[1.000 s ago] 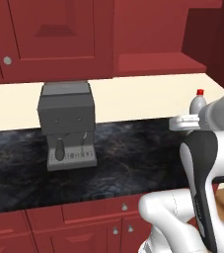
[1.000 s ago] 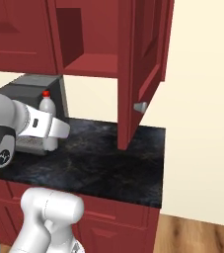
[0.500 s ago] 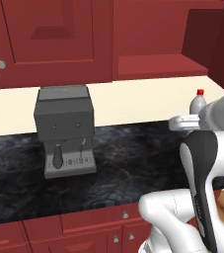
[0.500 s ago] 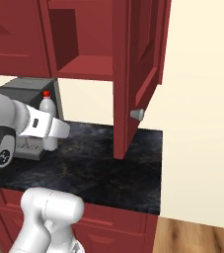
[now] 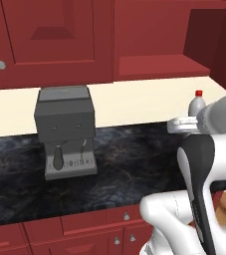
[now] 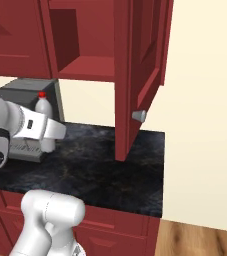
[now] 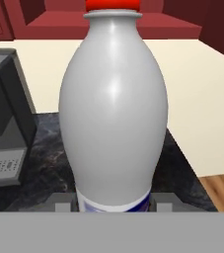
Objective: Pick the bottled water, milk, boxed drink from the counter and place them in the open cabinet.
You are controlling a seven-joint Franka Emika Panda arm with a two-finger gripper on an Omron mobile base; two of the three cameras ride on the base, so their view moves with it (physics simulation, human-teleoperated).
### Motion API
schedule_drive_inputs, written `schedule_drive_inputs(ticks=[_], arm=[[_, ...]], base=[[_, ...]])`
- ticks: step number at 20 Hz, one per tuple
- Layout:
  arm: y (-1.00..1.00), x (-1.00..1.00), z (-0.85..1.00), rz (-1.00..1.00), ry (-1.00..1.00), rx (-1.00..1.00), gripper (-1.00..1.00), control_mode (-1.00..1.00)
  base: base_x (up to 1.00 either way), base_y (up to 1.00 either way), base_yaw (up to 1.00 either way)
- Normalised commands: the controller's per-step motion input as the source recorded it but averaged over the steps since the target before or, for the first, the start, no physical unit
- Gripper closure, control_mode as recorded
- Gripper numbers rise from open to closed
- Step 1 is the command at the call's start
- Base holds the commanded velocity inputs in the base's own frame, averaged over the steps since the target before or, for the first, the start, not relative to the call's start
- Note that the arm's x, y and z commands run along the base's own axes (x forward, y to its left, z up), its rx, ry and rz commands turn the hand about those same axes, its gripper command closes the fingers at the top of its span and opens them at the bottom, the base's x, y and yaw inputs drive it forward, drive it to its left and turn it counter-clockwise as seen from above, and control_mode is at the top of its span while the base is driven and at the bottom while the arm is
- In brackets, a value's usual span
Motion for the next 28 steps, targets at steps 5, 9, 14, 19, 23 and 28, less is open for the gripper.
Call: schedule_drive_inputs(ticks=[5, 9, 14, 19, 23, 28], arm=[[0.0, -0.17, 0.15, 0.0, -0.19, -0.03, 1.0, -1.0], [0.0, -0.17, 0.25, 0.0, -0.11, 0.0, 1.0, -1.0], [0.0, 0.0, 0.43, 0.0, -0.03, 0.0, 1.0, -1.0], [0.0, 0.0, 0.4, -0.01, 0.0, 0.0, 1.0, -1.0], [0.0, 0.0, 0.2, -0.02, 0.0, -0.01, 1.0, -1.0], [-0.06, 0.04, 0.17, -0.05, -0.01, -0.02, 1.0, -1.0]], base=[[0.0, 0.0, 0.0], [0.0, 0.0, 0.0], [0.0, 0.0, 0.0], [0.0, 0.0, 0.0], [0.0, 0.0, 0.0], [0.0, 0.0, 0.0]])
